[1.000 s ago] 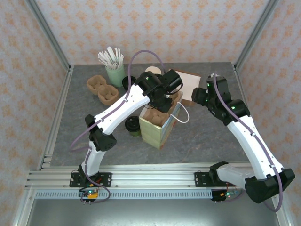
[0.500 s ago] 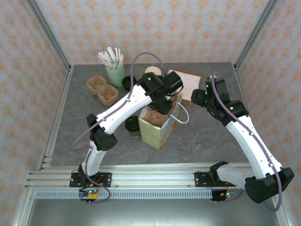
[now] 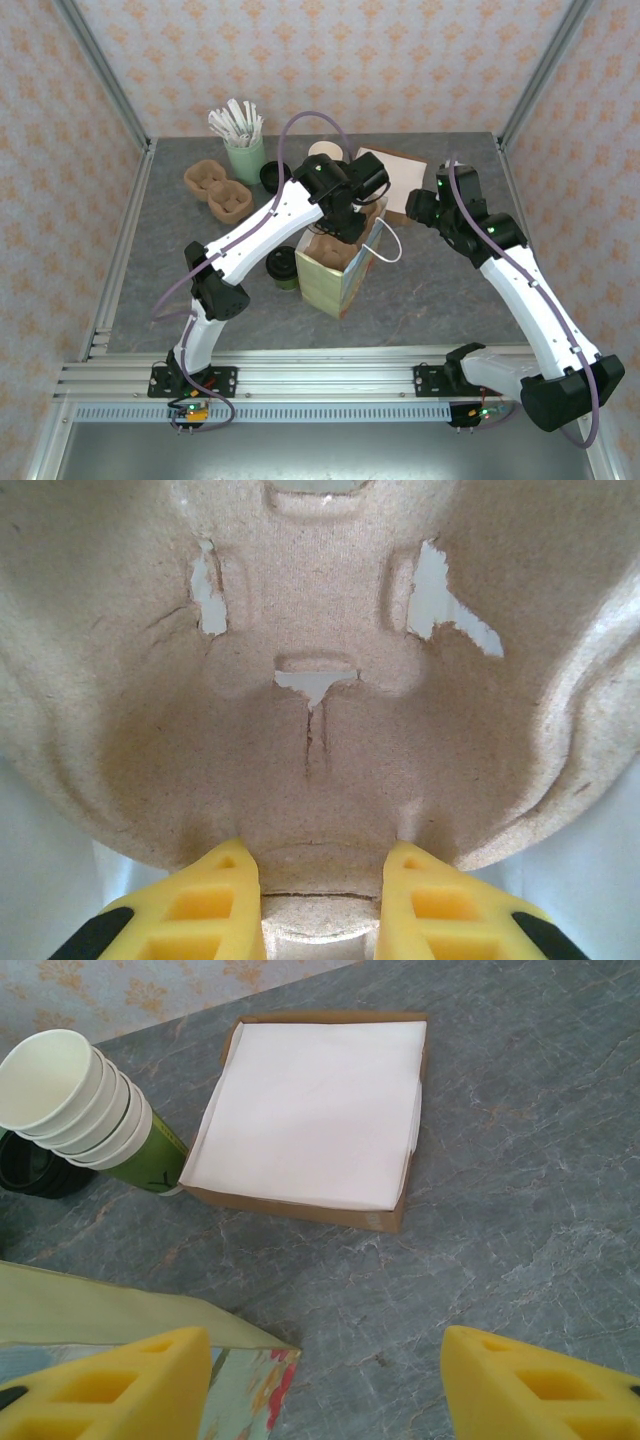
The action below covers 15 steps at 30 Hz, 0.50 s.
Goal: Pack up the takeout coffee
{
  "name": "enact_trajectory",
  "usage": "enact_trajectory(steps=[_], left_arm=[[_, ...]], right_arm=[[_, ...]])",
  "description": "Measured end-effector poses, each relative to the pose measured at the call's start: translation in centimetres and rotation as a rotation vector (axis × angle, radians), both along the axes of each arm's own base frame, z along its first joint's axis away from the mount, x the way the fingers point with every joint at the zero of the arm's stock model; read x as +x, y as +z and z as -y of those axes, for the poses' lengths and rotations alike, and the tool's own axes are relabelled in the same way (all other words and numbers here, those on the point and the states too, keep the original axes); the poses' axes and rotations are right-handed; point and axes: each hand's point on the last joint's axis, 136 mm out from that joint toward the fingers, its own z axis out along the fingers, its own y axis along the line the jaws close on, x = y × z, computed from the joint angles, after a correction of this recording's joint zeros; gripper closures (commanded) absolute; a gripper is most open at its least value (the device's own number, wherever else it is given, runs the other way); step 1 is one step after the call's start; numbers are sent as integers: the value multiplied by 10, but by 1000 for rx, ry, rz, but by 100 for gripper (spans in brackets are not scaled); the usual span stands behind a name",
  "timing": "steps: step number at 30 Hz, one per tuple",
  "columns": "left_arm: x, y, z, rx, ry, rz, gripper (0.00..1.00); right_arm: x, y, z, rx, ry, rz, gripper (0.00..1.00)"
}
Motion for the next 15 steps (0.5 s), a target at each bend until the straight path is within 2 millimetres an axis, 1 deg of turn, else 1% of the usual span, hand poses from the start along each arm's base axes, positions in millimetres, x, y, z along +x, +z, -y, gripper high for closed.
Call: enact_trajectory(steps=[15], left_arm=[[-3,2,-1,-5,21,-8,77]], right_arm=[[1,-4,-1,0,3,-7,37]])
